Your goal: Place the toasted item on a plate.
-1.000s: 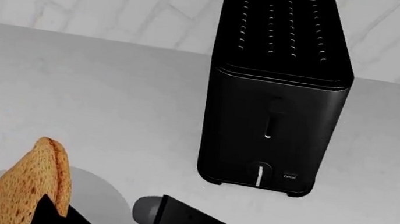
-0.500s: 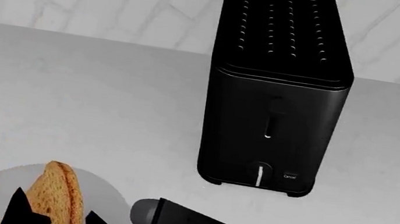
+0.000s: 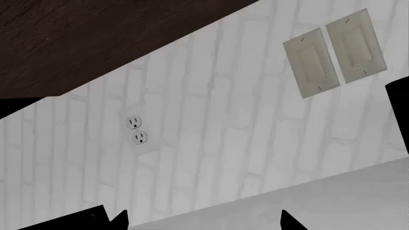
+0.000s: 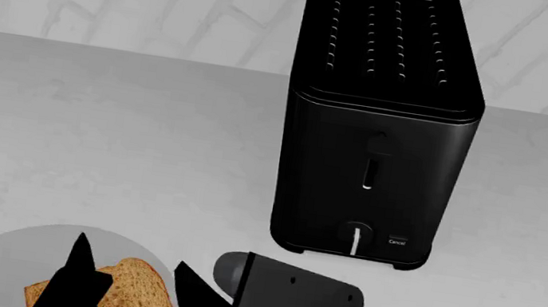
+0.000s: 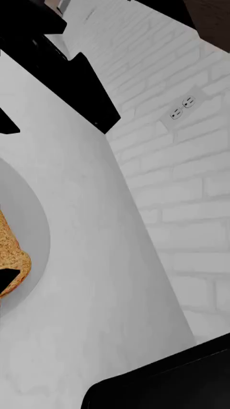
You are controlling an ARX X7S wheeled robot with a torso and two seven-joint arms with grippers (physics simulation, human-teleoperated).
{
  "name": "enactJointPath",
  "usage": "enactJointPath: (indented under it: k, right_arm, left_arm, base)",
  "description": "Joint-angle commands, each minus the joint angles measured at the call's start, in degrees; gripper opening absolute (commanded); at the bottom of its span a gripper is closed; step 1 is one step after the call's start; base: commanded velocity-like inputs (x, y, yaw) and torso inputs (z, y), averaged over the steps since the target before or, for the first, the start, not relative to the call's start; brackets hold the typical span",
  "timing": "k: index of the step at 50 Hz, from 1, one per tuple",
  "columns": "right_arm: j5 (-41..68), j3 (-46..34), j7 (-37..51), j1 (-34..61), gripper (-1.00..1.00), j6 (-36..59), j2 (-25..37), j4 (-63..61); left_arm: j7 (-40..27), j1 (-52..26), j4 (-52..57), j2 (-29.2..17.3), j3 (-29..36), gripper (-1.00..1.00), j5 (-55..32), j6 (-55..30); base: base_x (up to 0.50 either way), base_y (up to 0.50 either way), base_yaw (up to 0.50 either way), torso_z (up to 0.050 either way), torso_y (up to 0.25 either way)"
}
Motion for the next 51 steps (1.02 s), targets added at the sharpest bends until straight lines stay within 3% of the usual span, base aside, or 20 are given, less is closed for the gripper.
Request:
enactJointPath:
  k: [1,8,20,32,44,51]
  right_arm:
    - [-2.4,-0.3,6.3,10.1,1.00,6.2,5.5,-5.0]
    - [6.8,4.8,16.1,22.6,1.00,10.2,12.7,-7.7]
    - [16.3,9.6,22.8,29.4,1.00,11.2,21.5,-10.2]
    - [31.8,11.6,31.1,44.4,1.00,12.1,31.9,-9.3]
    - [38.4,15.3,31.5,49.9,1.00,13.1,42.2,-7.5]
    - [41.1,15.9,32.4,52.9,1.00,12.7,45.1,-6.7]
  left_arm:
    - [-0.4,-1.3,0.1,-0.3,-0.1,1.00,-1.4,-0.7]
    - [-0.7,-3.0,0.1,-0.3,0.1,1.00,-2.7,-1.5]
    - [-2.4,-7.9,1.5,-1.0,-5.5,1.00,-12.5,-5.4]
    - [-7.9,-15.3,2.8,-6.7,-9.6,1.00,-25.5,-10.9]
    - [-13.8,-22.1,2.5,-12.9,-11.3,1.00,-36.9,-12.2]
    - [-16.2,-26.9,1.6,-16.9,-11.5,1.00,-42.5,-13.0]
  base:
    - [0.00,0.00,0.00,0.000,0.000]
    - [0.00,0.00,0.00,0.000,0.000]
    - [0.00,0.00,0.00,0.000,0.000]
    - [0.00,0.00,0.00,0.000,0.000]
    - [0.00,0.00,0.00,0.000,0.000]
    - [0.00,0.00,0.00,0.000,0.000]
